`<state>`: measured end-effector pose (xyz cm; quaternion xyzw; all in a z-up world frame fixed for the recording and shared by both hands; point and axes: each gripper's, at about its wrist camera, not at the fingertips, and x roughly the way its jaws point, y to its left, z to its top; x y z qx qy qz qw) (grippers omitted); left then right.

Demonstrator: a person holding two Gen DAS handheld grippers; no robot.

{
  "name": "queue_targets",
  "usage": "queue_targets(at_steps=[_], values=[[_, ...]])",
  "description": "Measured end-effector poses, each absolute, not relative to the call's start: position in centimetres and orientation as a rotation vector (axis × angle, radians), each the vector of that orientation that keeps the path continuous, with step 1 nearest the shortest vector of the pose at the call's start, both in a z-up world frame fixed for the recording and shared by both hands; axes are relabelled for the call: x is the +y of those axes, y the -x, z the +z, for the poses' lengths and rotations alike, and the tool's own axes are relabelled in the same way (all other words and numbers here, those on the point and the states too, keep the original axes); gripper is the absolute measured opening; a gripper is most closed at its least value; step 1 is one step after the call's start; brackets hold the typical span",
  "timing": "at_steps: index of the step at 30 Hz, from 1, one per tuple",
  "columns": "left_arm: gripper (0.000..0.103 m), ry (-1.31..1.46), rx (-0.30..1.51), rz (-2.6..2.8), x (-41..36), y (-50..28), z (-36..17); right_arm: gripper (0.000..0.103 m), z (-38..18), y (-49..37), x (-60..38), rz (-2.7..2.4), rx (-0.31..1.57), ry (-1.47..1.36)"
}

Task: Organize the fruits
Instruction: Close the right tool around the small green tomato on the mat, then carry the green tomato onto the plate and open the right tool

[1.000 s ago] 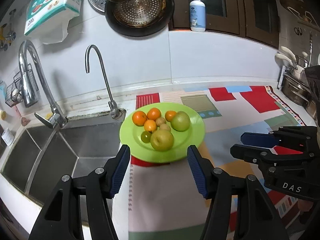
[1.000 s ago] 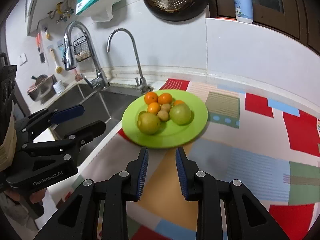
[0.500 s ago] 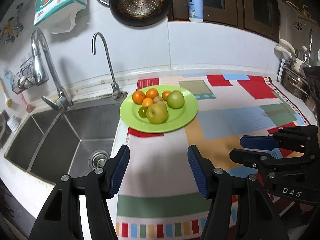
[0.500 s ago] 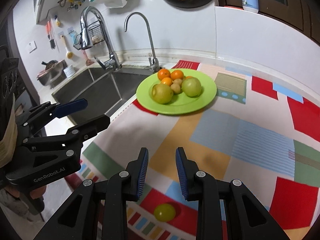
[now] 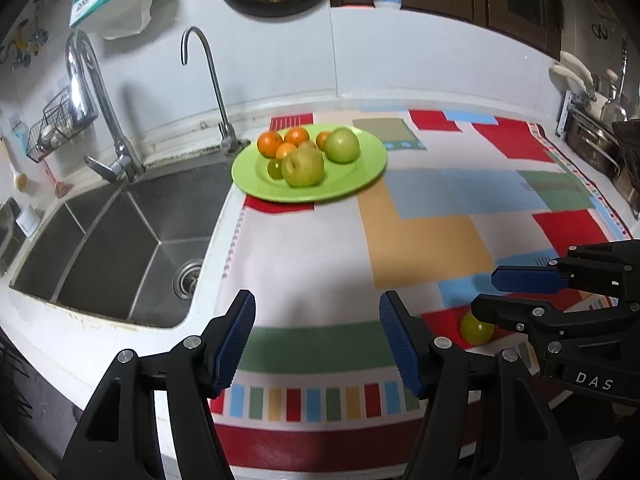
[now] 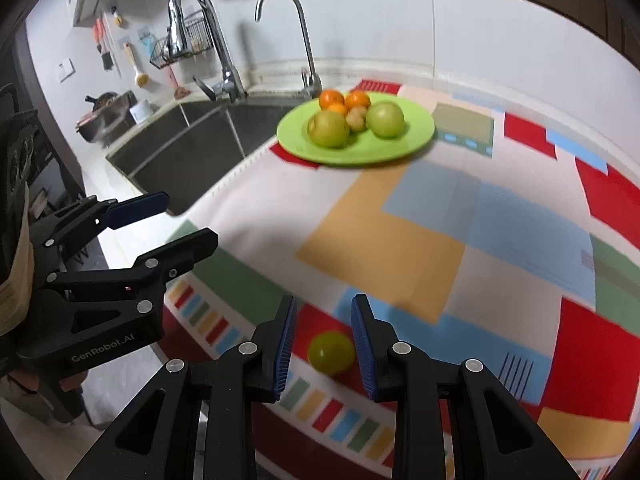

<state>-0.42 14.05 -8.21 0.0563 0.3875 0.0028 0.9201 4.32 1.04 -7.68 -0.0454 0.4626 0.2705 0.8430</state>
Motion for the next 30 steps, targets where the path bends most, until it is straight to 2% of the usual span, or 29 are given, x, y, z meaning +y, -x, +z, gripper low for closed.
queue_targets(at_steps=[21, 30], values=[[0.065, -0.109, 0.85, 0.0, 14.4, -0.2, -9.8, 0.031, -11.3, -5.0, 1.1, 0.56, 1.114, 0.07], [0.065, -0.113, 0.852, -0.005, 15.2, -1.7, -9.9, 0.031, -10.6, -6.3, 1.7, 0.556, 1.071, 0.06]])
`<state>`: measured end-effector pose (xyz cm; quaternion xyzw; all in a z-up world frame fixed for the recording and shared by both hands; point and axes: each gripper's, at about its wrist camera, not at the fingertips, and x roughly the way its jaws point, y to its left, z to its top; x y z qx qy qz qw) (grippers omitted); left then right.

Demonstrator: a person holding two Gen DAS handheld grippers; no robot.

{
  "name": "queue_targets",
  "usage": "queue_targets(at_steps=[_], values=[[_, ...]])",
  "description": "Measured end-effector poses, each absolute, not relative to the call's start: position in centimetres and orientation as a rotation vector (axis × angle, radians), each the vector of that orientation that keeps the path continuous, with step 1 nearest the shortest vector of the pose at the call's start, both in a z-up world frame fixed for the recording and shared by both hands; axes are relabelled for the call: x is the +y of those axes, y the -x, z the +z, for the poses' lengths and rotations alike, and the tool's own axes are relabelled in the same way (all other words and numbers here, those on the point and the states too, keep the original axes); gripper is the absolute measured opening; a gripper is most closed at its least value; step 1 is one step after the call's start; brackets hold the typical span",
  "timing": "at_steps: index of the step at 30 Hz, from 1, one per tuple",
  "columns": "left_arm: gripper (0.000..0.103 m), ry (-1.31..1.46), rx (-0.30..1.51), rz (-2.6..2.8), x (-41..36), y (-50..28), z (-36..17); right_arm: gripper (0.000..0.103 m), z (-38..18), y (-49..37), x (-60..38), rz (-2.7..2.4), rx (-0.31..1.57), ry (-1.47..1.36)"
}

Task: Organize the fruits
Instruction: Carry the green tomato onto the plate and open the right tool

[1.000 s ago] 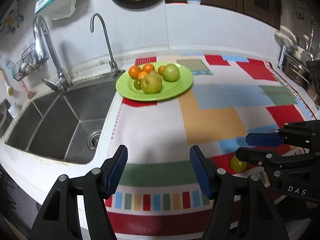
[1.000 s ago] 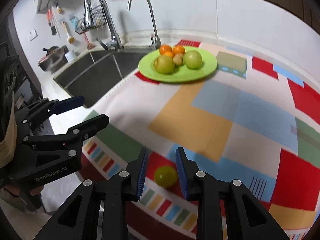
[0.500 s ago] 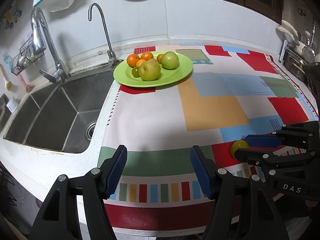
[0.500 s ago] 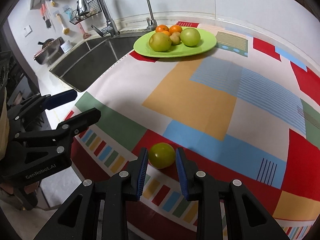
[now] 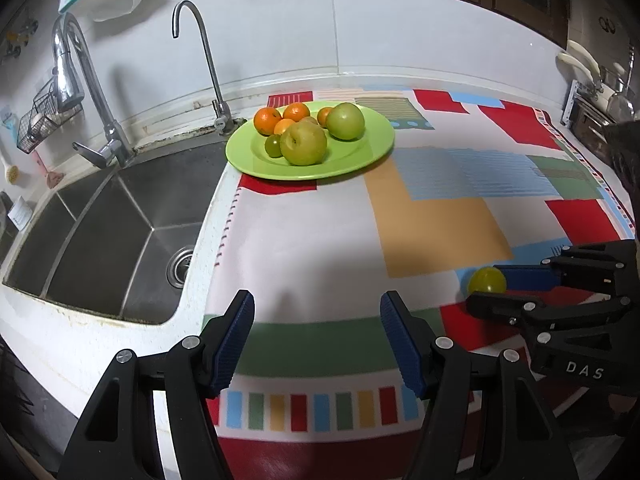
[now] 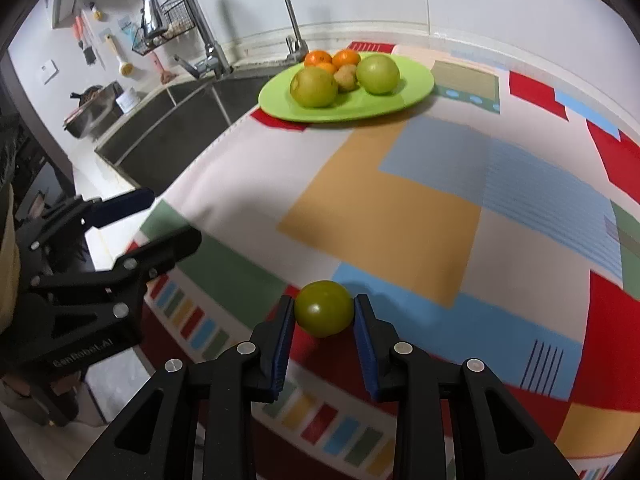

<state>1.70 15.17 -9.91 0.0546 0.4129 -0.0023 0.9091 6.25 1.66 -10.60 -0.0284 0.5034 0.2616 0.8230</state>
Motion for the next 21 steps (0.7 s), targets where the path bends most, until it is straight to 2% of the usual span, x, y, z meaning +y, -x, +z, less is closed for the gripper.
queue_targets(at_steps=[21], values=[[0.067, -0.156, 0.745, 0.039, 18.5, -8.5, -7.7, 0.031, -6.8, -13.6, 4.7, 0.522, 0.902, 0.052]])
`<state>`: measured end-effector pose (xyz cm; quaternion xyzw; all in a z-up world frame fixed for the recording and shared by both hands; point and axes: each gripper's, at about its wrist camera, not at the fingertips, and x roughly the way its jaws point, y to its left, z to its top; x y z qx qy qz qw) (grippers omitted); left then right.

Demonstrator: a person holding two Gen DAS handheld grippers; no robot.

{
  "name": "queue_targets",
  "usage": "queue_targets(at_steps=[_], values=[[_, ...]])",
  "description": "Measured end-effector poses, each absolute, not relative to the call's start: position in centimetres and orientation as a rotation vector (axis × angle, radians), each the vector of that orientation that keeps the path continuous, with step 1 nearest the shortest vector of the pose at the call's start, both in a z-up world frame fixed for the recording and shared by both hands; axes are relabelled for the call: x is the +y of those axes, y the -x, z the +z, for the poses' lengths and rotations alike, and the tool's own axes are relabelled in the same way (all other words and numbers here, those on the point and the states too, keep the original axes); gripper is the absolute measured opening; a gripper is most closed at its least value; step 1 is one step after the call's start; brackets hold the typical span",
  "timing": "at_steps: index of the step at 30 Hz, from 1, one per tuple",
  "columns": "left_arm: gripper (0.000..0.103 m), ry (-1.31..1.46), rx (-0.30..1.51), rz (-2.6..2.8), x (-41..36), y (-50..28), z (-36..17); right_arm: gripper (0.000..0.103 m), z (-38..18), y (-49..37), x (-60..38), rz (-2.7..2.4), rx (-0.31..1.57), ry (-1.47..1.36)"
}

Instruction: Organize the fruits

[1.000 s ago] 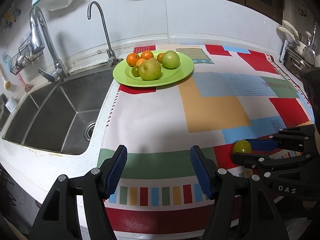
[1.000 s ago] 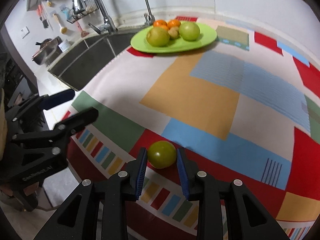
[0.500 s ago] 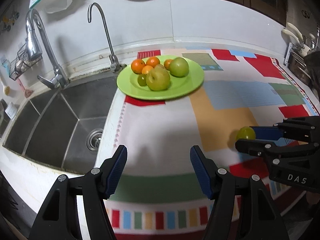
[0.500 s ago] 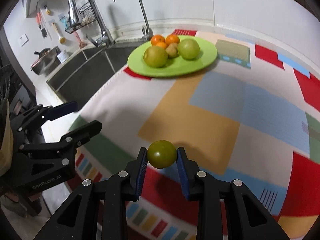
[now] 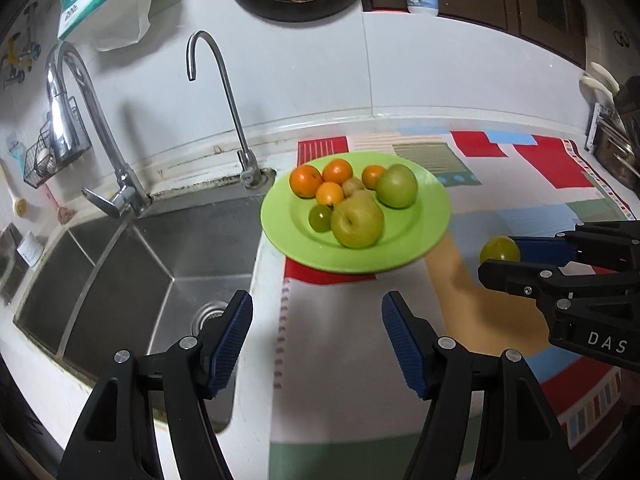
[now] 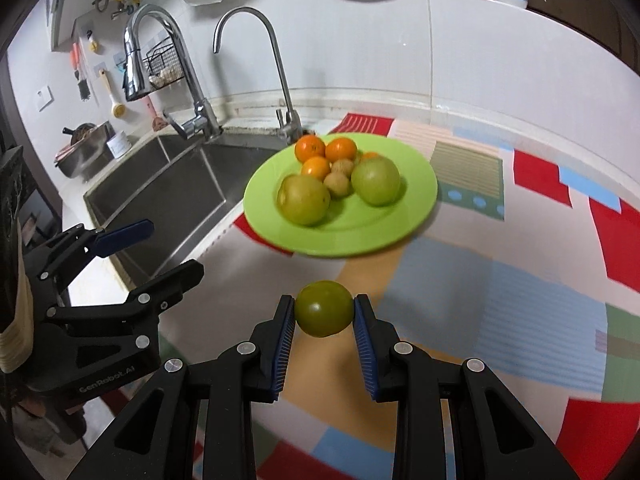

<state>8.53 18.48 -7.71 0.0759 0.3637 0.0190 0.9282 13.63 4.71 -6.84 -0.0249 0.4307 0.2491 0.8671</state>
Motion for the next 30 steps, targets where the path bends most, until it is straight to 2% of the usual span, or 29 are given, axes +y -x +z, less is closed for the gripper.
queue_targets(at_steps=[15, 17, 18, 27, 30], values=[[0.068, -0.158, 0.762, 0.043, 21.5, -13.3, -8.8, 0.031, -8.9, -21.3, 7.8, 0.473, 0.89, 0.029], [0.068, -0.157, 0.763, 0.037, 21.8, -13.6, -8.9, 0.038, -9.2, -21.9, 8.0, 0.451, 0.893, 0.032], [0.068, -0.159, 0.763, 0.037, 21.9, -13.7, -8.9, 0.047, -9.3, -22.1, 8.0, 0.432, 0.895, 0.031], [0.074, -0.153, 0.726, 0.03, 21.6, -12.9, -7.9, 0.048, -8.2, -20.2, 6.6, 0.369, 0.859, -0.003], [0.082, -0.148, 0.697, 0.035, 21.2, -12.0, -7.2, 0.056, -7.5, -18.9, 5.7, 0.331, 0.836, -0.018]])
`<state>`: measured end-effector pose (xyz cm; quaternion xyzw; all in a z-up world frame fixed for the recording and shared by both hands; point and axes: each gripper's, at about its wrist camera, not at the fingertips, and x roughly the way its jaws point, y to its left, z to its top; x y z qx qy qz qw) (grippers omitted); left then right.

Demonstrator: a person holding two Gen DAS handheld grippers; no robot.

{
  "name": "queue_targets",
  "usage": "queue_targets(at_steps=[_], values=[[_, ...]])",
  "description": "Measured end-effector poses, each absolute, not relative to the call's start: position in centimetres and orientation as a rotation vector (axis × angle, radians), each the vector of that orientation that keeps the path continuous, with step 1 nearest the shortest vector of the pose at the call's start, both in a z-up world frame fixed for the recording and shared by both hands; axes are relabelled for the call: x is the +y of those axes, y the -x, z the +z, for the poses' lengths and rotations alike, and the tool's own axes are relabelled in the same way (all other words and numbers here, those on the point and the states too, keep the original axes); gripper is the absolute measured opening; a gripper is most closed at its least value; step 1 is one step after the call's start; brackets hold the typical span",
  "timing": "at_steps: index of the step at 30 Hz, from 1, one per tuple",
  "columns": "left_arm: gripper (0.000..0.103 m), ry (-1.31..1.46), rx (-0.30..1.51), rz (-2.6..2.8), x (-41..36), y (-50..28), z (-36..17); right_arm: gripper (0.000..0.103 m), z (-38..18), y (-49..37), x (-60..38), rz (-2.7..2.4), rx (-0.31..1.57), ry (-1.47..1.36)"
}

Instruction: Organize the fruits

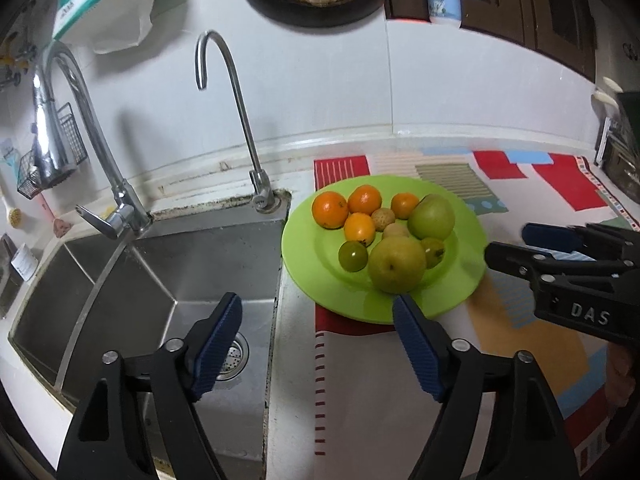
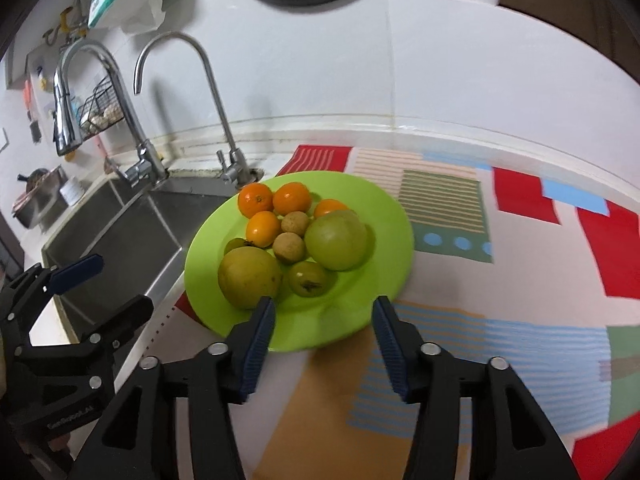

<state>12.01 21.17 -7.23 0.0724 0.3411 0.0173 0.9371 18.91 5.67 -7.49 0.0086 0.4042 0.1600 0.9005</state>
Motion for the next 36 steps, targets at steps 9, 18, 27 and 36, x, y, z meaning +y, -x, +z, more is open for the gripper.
queue_targets(at_steps=[9, 18, 27, 36], values=[[0.096, -0.122, 0.599, 0.049, 19.0, -8.3, -5.0, 0.071, -4.7, -13.7, 2.2, 0.24, 0.757, -0.029], [0.103, -0.109, 0.539, 0.051, 16.7, -3.4, -3.0, 0.082, -2.1, -7.9, -0.5, 0.175, 0.683, 0.008], [0.103, -0.108, 0.488, 0.045, 14.8, 1.1, -1.1, 0.086, -0.3, -2.6, -3.0, 0.148, 0.636, 0.009], [0.103, -0.093, 0.46, 0.046, 13.8, 4.2, -0.3, 0.086, 0.6, 0.9, -4.0, 0.14, 0.61, 0.011]])
